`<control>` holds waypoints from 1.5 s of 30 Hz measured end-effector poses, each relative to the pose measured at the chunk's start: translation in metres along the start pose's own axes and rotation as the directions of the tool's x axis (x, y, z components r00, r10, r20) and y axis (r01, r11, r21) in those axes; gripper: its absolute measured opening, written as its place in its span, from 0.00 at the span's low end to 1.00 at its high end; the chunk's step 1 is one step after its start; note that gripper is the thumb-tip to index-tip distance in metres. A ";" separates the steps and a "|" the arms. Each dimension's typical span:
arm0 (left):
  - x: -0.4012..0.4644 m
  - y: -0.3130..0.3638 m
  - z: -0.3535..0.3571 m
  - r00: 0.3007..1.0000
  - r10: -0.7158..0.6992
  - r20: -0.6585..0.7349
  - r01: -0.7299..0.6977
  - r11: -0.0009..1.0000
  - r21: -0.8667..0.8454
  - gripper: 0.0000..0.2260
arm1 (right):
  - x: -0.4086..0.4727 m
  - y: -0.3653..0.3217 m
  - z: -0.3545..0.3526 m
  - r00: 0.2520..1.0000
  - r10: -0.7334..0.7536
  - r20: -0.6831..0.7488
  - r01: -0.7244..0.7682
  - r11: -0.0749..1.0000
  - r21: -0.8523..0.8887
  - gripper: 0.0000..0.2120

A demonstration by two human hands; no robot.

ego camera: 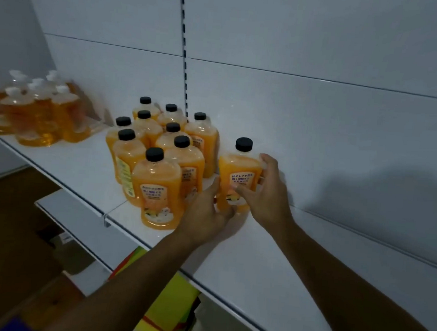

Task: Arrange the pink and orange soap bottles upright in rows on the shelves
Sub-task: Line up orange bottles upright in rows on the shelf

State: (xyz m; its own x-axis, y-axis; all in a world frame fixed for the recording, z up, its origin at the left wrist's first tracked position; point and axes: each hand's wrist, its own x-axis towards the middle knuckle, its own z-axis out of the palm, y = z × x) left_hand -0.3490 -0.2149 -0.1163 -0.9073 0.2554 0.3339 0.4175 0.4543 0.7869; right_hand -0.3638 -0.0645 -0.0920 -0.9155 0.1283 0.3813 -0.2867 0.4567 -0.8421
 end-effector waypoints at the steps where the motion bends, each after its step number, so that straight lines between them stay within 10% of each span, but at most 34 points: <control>1: -0.002 -0.003 -0.006 1.000 -0.001 -0.017 0.001 1.000 0.013 0.24 | 0.003 -0.001 0.007 1.000 -0.005 0.016 0.005 1.000 0.011 0.38; 33: -0.029 -0.022 0.007 0.998 0.056 0.032 -0.064 0.923 0.380 0.29 | -0.009 0.025 0.028 0.990 0.140 0.035 -0.137 0.987 -0.083 0.37; 45: -0.045 -0.004 0.018 0.998 -0.058 -0.028 0.061 0.991 0.120 0.32 | -0.028 0.024 -0.009 0.984 0.173 0.032 -0.167 0.976 -0.143 0.33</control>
State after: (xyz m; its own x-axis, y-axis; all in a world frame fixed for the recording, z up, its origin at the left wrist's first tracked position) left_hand -0.3089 -0.2134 -0.1441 -0.9311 0.2046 0.3020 0.3642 0.5680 0.7380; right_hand -0.3423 -0.0499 -0.1193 -0.9599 0.1771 0.2174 -0.0867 0.5498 -0.8308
